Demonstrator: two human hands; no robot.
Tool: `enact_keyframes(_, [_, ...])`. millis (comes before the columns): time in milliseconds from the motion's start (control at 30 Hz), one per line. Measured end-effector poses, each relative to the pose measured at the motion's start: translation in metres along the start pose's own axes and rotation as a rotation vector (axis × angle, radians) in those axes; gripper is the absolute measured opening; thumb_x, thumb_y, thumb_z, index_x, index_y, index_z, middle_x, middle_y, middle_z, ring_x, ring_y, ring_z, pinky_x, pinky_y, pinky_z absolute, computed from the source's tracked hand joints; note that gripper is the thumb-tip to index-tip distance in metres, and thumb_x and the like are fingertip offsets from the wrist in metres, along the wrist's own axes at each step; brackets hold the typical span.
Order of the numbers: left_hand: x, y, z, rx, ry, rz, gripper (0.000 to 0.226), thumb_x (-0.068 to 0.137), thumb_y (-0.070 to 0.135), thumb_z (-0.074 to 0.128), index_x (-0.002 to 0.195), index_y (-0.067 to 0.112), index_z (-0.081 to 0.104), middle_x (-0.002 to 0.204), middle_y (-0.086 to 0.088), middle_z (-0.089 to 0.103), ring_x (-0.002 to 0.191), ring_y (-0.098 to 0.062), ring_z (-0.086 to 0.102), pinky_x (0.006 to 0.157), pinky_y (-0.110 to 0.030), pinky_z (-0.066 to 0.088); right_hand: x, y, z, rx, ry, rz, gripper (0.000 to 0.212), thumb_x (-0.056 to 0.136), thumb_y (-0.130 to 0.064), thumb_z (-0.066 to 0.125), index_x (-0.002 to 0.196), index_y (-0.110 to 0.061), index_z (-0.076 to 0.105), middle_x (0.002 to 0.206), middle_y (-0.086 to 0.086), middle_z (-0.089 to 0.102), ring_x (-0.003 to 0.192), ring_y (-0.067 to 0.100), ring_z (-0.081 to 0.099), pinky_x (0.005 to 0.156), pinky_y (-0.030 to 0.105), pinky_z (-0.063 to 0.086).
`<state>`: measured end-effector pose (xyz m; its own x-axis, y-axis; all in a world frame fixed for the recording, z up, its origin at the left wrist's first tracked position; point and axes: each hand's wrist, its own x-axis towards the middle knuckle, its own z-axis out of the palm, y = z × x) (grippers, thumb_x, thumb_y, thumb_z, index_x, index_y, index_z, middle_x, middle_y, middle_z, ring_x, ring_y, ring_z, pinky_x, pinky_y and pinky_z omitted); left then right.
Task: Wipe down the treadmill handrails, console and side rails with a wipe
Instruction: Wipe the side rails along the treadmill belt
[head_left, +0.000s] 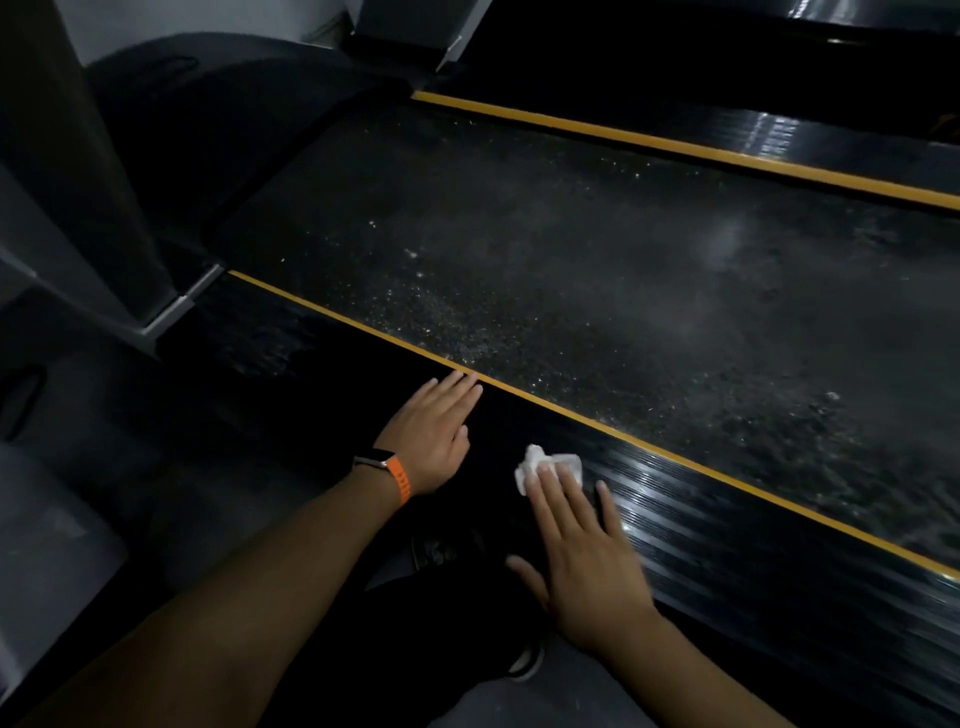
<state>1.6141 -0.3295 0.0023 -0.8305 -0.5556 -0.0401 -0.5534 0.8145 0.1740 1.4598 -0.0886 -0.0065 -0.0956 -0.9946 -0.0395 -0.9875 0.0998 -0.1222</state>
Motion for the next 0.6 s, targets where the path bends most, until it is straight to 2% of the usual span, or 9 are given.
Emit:
enact_keyframes(100, [0.0,-0.002,0.001,-0.019,0.007,-0.002,0.067,0.097,0.035,0.026,0.16,0.013,0.032,0.17,-0.001,0.022,0.158,-0.015,0.012,0.129,-0.035,0.008,-0.012,0.006,-0.002,0.0,0.024,0.012,0.085,0.104,-0.069,0.029,0.161,-0.007,0.035,0.169,0.011,0.029,0.157,0.031,0.027,0.119,0.056,0.021])
enact_keyframes(233, [-0.001,0.0,-0.001,-0.032,0.03,0.003,0.067,0.095,0.034,0.028,0.157,0.011,0.038,0.168,-0.004,0.028,0.157,-0.017,0.018,0.128,-0.039,0.014,0.041,-0.019,-0.002,0.027,-0.005,-0.026,0.088,0.103,-0.071,0.021,0.159,-0.006,0.038,0.166,0.014,0.033,0.156,0.031,0.027,0.119,0.057,0.017])
enact_keyframes(367, [-0.001,-0.002,-0.001,-0.038,0.028,0.003,0.066,0.096,0.034,0.029,0.157,0.011,0.039,0.167,-0.004,0.028,0.157,-0.016,0.018,0.128,-0.04,0.015,0.07,-0.025,-0.004,0.033,-0.069,-0.058,0.088,0.102,-0.073,0.018,0.166,-0.011,0.018,0.173,0.008,0.011,0.16,0.028,0.005,0.123,0.055,0.0])
enact_keyframes(467, [-0.001,-0.002,-0.001,-0.042,0.033,0.013,0.066,0.097,0.034,0.03,0.157,0.011,0.039,0.167,-0.004,0.029,0.156,-0.017,0.019,0.128,-0.04,0.016,0.043,-0.007,-0.005,0.033,-0.044,-0.001,0.084,0.103,-0.07,0.024,0.163,-0.011,0.031,0.17,0.008,0.025,0.158,0.026,0.021,0.122,0.055,0.012])
enact_keyframes(600, [-0.001,-0.003,0.0,-0.049,0.03,0.004,0.066,0.098,0.035,0.028,0.159,0.012,0.035,0.169,-0.002,0.025,0.157,-0.015,0.015,0.128,-0.037,0.011,0.002,0.019,-0.005,0.045,-0.029,0.045,0.081,0.106,-0.068,0.023,0.164,-0.012,0.03,0.171,0.006,0.025,0.158,0.026,0.022,0.121,0.054,0.019])
